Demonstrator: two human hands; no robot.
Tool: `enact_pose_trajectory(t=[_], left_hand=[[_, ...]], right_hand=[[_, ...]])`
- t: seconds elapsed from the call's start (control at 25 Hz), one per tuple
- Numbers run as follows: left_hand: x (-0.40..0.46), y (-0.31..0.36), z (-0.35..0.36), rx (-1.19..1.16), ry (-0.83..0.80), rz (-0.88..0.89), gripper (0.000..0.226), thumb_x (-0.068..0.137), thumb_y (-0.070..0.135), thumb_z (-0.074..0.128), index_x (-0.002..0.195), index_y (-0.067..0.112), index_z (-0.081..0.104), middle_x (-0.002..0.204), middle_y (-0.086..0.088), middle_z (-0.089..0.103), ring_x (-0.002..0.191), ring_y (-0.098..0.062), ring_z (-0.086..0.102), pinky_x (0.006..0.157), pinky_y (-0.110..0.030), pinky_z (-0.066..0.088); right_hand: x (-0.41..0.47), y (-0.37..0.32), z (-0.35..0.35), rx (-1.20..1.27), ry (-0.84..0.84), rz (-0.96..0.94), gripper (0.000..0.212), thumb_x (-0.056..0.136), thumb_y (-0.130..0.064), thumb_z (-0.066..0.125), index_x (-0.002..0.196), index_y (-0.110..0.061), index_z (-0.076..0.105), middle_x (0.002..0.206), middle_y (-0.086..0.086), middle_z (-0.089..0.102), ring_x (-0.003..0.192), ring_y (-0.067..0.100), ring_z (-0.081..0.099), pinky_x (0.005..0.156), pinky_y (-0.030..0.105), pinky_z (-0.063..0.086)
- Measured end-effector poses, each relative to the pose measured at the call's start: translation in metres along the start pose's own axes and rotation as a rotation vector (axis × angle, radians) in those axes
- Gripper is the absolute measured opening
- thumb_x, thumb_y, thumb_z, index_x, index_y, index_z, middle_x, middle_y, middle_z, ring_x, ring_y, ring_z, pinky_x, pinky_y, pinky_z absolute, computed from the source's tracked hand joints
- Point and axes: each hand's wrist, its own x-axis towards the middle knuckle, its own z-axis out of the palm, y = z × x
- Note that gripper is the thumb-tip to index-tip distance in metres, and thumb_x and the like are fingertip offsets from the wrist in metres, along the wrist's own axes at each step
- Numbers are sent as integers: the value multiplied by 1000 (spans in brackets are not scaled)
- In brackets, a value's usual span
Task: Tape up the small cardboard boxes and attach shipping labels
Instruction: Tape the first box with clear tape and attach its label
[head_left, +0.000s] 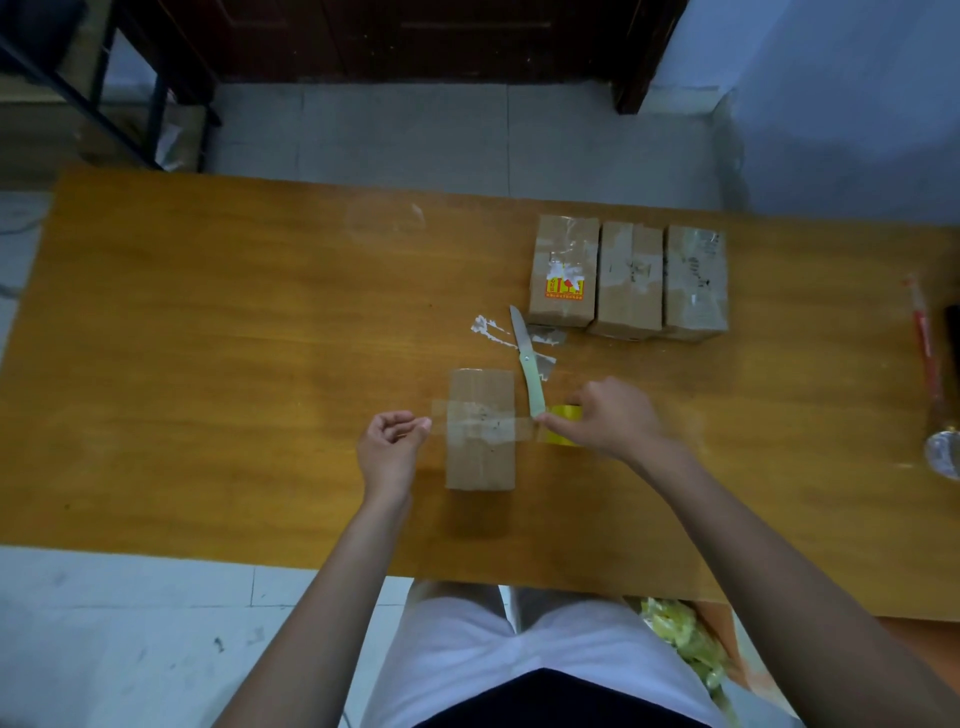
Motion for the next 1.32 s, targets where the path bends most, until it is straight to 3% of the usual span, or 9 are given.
enact_pose_trajectory(t=[0.12,0.24,0.4,0.6,0.76,0.92,1.04,1.16,1.32], left_hand=[[0,-5,2,-8,26,-50,24,81,3,76,100,5,60,87,-10,68,81,-21,65,75,-25,51],[0,-11,3,6,57,-70,24,82,4,75,101,5,60,88,-9,68,81,-21,66,76,-25,51],[6,-11,7,20,54,-64,22,83,5,74,99,7,59,89,-9,68,84,-22,65,79,-29,51],[10,-14,13,129,20,-84,18,84,9,74,96,12,59,82,1,65,81,-16,62,65,-20,45],[13,-13,22,279,-32,-40,18,86,9,71,97,11,57,84,0,64,87,-21,64,63,-21,45],[9,-7,18,577,15,159,22,88,14,69,104,10,56,105,-8,62,95,-21,59,78,-33,50],[-9,0,18,651,109,448,21,89,16,64,107,6,56,106,-6,55,103,-24,54,83,-28,44],[-40,2,35,836,53,565,50,87,44,61,121,8,51,115,-4,51,110,-23,52,89,-35,49],[-63,-12,60,1159,-126,505,103,77,66,63,148,4,21,146,-19,33,134,-33,33,110,-41,35]], right_hand=[[6,1,2,-4,-37,-7,64,82,-73,51,86,-13,73,47,-7,47,41,8,38,36,18,24],[8,0,3,-24,-66,-19,55,83,-72,51,63,-21,59,47,-9,40,40,8,36,36,18,21],[15,-1,8,-45,-81,6,54,82,-72,51,66,-22,61,48,-9,42,41,9,39,37,19,24],[17,0,19,-41,-78,45,59,81,-73,50,69,-17,63,55,-9,54,46,7,44,40,21,37],[16,-1,20,-37,-70,54,58,82,-73,49,72,-18,65,49,-9,47,48,9,48,43,25,43],[12,-3,15,-59,-55,36,57,83,-73,49,66,-19,62,47,-10,42,43,8,41,40,23,37],[8,-4,13,-50,-47,34,56,84,-71,49,63,-20,60,48,-10,42,44,7,42,40,22,31],[5,-4,12,-32,-45,29,54,85,-69,50,58,-22,54,48,-10,41,43,7,39,40,22,33],[-1,0,13,-20,-55,45,56,86,-68,48,55,-22,48,51,-6,44,48,10,39,54,33,51]])
